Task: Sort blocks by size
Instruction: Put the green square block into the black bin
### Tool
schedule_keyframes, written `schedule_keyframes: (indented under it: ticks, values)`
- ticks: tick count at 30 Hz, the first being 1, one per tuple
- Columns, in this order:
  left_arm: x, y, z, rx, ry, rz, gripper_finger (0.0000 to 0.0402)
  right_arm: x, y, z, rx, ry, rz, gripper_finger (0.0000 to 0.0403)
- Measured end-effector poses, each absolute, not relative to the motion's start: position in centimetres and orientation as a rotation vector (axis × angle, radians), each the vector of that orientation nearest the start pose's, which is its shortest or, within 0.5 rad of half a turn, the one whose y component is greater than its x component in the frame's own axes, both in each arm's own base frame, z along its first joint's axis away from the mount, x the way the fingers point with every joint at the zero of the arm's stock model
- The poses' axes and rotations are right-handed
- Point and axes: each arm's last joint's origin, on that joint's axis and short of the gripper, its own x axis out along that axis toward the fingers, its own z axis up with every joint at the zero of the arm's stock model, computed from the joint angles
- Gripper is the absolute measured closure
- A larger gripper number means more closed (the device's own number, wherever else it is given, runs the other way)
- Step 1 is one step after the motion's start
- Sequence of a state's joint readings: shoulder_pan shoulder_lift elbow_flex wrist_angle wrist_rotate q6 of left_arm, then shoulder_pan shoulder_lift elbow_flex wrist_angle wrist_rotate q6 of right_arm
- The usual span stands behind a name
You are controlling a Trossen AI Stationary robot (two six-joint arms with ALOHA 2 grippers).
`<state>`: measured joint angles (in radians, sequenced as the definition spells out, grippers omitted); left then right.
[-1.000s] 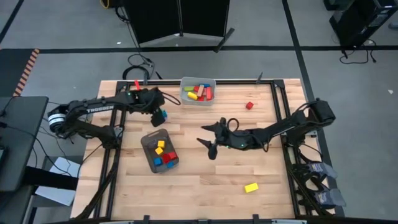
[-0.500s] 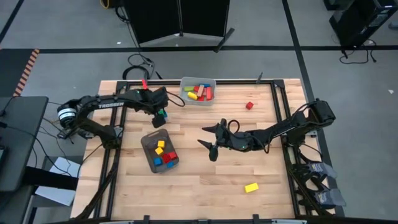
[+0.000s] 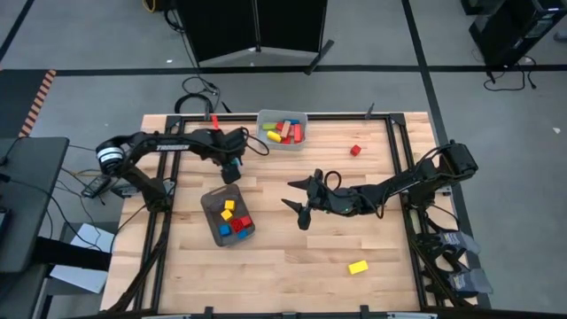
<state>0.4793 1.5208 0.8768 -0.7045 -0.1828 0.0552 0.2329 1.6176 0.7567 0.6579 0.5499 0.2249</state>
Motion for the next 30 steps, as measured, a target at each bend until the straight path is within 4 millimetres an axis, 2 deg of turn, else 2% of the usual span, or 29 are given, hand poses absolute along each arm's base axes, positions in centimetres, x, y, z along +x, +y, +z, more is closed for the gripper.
schedule_keyframes:
  ticks: [9, 16, 19, 23, 26, 30]
  values:
    - [23.1, 12.8, 17.1, -0.172, 1.351, 0.532, 0.0259, 32.3, 6.1, 20.2, 0.144, 0.153, -0.335, 0.0119]
    - [23.1, 13.1, 17.9, -0.181, 1.379, 0.548, 0.0261, 32.3, 6.1, 20.2, 0.144, 0.155, -0.335, 0.0123]
    - [23.2, 13.2, 19.1, -0.175, 1.389, 0.551, 0.0261, 32.3, 6.1, 20.2, 0.144, 0.155, -0.335, 0.0123]
    - [23.4, 13.2, 21.7, -0.163, 1.33, 0.56, 0.0261, 32.3, 6.1, 20.1, 0.143, 0.157, -0.335, 0.0123]
    - [23.2, 12.3, 23.9, -0.178, 1.284, 0.526, 0.0261, 32.3, 6.1, 20.1, 0.142, 0.16, -0.335, 0.0127]
    - [22.4, 9.3, 25.9, -0.187, 1.21, 0.378, 0.0261, 32.3, 6.1, 20.0, 0.135, 0.17, -0.336, 0.0132]
